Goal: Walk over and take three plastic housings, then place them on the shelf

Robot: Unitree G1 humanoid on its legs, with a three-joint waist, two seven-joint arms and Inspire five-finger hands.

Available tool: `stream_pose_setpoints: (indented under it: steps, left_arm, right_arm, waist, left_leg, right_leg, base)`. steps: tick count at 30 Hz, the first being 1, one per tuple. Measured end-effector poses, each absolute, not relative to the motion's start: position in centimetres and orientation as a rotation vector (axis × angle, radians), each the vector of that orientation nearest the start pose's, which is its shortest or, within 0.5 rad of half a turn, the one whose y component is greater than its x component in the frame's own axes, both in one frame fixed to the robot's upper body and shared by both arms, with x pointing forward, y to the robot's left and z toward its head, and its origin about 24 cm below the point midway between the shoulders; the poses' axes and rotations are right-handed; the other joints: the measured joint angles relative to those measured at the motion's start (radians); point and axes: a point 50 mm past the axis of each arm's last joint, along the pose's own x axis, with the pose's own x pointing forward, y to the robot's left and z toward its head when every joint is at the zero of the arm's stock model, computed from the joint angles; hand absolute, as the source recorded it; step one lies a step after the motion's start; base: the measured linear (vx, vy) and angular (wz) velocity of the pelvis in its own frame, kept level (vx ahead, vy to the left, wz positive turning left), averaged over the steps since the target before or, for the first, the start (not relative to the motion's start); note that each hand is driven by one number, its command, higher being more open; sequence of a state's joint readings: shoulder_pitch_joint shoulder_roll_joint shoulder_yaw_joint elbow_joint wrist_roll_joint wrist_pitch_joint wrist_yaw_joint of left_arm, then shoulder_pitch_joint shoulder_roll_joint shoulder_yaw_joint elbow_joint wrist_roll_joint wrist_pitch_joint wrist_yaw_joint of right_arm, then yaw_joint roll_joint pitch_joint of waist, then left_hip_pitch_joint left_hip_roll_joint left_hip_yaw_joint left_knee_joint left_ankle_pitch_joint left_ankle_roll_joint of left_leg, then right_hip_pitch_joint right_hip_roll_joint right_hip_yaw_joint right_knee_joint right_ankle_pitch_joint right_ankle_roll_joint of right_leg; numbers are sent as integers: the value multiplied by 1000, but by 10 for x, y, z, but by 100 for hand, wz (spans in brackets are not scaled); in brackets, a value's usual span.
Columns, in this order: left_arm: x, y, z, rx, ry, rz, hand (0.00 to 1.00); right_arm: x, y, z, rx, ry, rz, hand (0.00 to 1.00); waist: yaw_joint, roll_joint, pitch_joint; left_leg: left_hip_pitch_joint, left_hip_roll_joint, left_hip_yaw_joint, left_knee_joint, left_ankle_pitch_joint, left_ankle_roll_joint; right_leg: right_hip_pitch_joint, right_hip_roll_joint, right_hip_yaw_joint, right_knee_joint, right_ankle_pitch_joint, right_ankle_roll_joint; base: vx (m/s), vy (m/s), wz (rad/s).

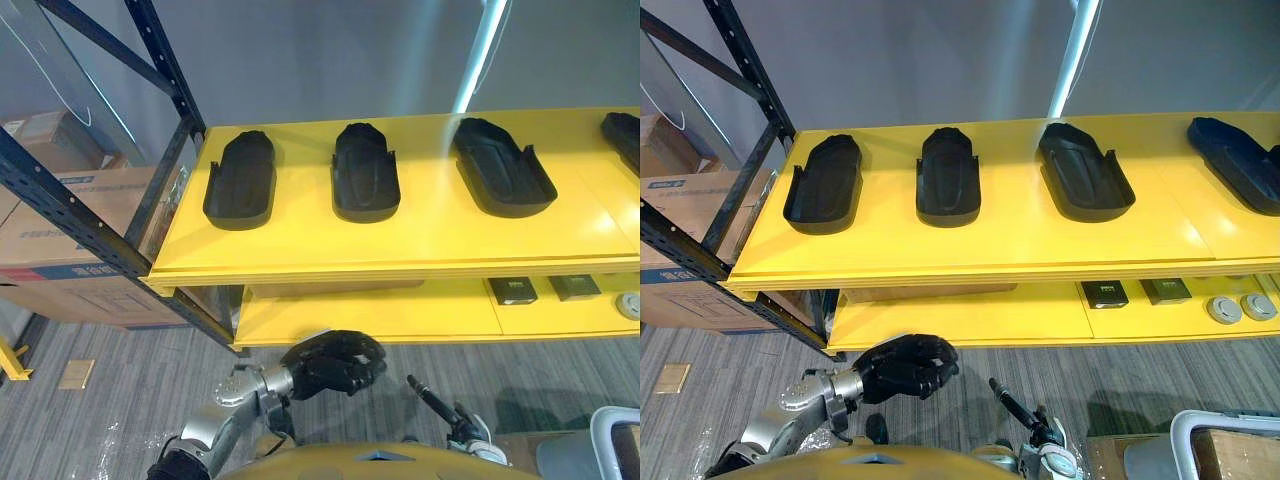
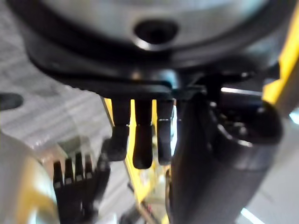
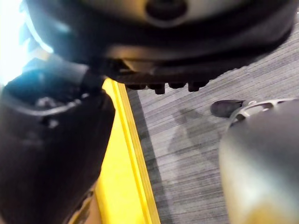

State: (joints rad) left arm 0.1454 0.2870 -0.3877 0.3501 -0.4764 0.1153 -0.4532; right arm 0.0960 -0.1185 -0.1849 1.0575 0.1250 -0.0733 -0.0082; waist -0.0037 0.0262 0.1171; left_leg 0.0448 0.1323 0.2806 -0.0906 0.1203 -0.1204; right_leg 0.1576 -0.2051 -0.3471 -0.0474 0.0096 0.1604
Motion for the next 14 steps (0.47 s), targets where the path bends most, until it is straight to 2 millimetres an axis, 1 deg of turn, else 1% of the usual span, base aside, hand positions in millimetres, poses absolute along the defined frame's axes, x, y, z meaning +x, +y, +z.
stream_pose_setpoints:
  steps: [1,2,3,6,8,9,11,12,13,14]
  left_arm:
    - [161,134,-84,-296,702,-562,100]
    - [157,146,-95,-292,743,-443,100]
    - [154,155,-101,-290,767,-361,100]
    - [137,181,-120,-368,831,-105,100]
    - [125,194,-132,-409,855,93,100]
    - [122,197,-134,-423,859,145,100]
    - [104,209,-145,-476,897,383,100]
    - [98,212,-148,-479,911,439,100]
    - [89,217,-152,-480,936,522,100]
    - [78,224,-155,-484,966,631,100]
  right_arm:
    - [90,-221,-157,90,1046,-332,100]
    - [90,-218,-158,95,1047,-329,100]
    - [90,-217,-158,97,1048,-327,100]
    - [92,-212,-158,95,1047,-306,100]
    - [93,-209,-159,95,1051,-295,100]
    - [94,-208,-159,96,1050,-294,100]
    - [95,-204,-159,105,1054,-292,100]
    - [96,-204,-159,107,1055,-293,100]
    - [96,-204,-160,109,1058,-297,100]
    - [96,-203,-160,121,1061,-308,100]
  waist:
    - [0,-5,-1]
    - [1,-14,-3]
    - [1,-18,-1]
    - [1,-31,7]
    - [2,-36,9]
    - [2,-37,10]
    - [3,-40,11]
    - [3,-41,11]
    - [3,-43,12]
    - [4,-47,13]
  left_leg:
    - [0,-1,-1,0,0,0]
    - [1,-1,-1,0,0,0]
    - [4,-1,-2,0,0,0]
    - [28,-4,-4,0,0,0]
    - [37,-5,-14,0,-1,-2]
    - [37,-5,-17,0,-1,-2]
    - [37,-7,-29,-1,1,1]
    - [36,-8,-32,-1,0,1]
    - [36,-9,-34,-1,-4,-4]
    - [35,-9,-37,-1,-4,-5]
  right_leg:
    - [4,0,-4,-4,0,0]
    - [8,1,-8,-7,0,0]
    - [16,1,-13,-8,0,0]
    - [45,-1,-29,-9,-2,-1]
    - [61,-1,-42,-9,-6,1]
    - [63,0,-45,-8,-6,1]
    - [70,-1,-58,-7,-8,1]
    - [72,-2,-62,-6,-10,0]
    - [73,-2,-62,-6,-12,-3]
    - [73,-2,-64,-5,-15,0]
  base:
    - [47,-23,10]
    - [30,-18,9]
    - [39,-20,8]
    - [1,-14,7]
    - [-48,-11,14]
    - [-50,-7,14]
    - [-77,-4,15]
    - [-64,0,12]
    - [-43,5,7]
    - [-31,5,4]
